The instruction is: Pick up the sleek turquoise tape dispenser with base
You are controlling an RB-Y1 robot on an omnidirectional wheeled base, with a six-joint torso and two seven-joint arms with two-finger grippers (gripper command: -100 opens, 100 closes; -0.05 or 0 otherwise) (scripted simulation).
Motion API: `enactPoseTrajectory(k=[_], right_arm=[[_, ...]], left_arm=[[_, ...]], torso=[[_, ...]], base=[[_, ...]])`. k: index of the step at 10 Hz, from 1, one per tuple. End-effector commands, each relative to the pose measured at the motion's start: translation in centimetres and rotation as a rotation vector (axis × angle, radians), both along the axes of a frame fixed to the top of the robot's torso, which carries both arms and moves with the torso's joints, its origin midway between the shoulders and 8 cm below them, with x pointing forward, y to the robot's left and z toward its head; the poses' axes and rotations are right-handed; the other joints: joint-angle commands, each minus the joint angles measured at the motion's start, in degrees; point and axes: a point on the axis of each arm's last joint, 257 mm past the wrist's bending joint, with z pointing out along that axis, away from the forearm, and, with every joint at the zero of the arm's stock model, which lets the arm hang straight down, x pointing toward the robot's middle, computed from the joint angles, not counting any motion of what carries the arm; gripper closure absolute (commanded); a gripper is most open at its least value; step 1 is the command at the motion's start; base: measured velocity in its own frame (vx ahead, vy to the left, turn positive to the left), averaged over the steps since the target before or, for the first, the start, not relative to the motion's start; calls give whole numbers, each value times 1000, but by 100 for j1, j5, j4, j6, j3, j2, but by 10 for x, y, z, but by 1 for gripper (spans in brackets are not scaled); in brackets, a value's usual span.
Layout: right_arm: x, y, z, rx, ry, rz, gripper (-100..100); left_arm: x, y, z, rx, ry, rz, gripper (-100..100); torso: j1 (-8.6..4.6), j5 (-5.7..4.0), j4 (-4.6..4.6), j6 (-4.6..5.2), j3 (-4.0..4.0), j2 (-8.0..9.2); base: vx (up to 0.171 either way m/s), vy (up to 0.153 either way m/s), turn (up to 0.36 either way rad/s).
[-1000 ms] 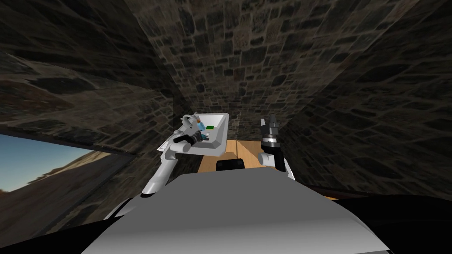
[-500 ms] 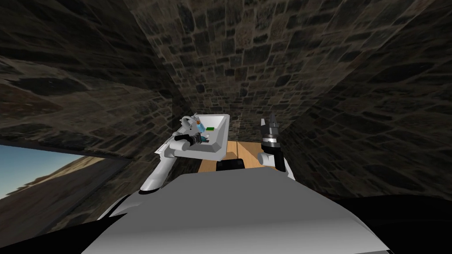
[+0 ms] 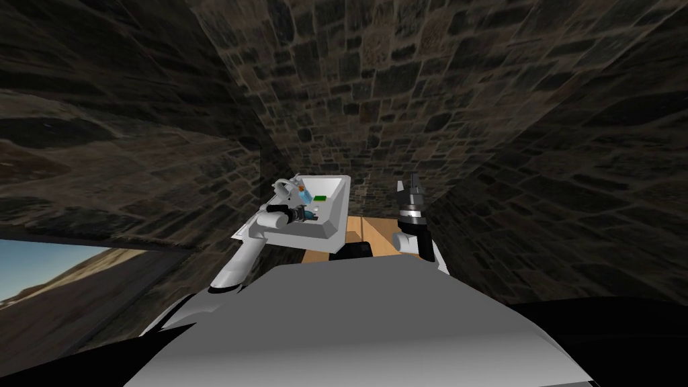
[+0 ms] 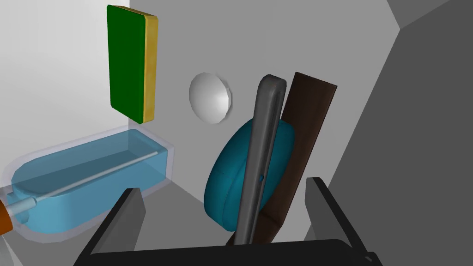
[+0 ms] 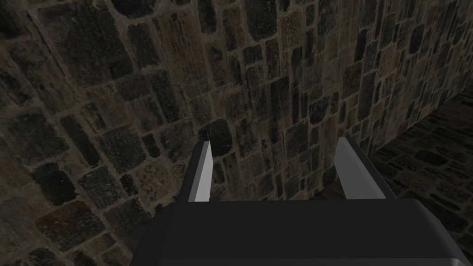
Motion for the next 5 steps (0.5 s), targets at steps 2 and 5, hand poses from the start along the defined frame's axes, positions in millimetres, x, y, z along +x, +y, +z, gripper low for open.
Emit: enactPoseTrajectory(k=[2,5], right_arm=[[0,0,0,0,0,0,0],[0,0,0,0,0,0,0]], left_arm=[[-13,11,-9,16,84,21,-100],[-26,20,-16,32,157,39,-100]], torso=[[2,0,0,0,-2,-4],[-1,-1,1,0,1,2]], base=[[82,4,28],[57,-6,17]])
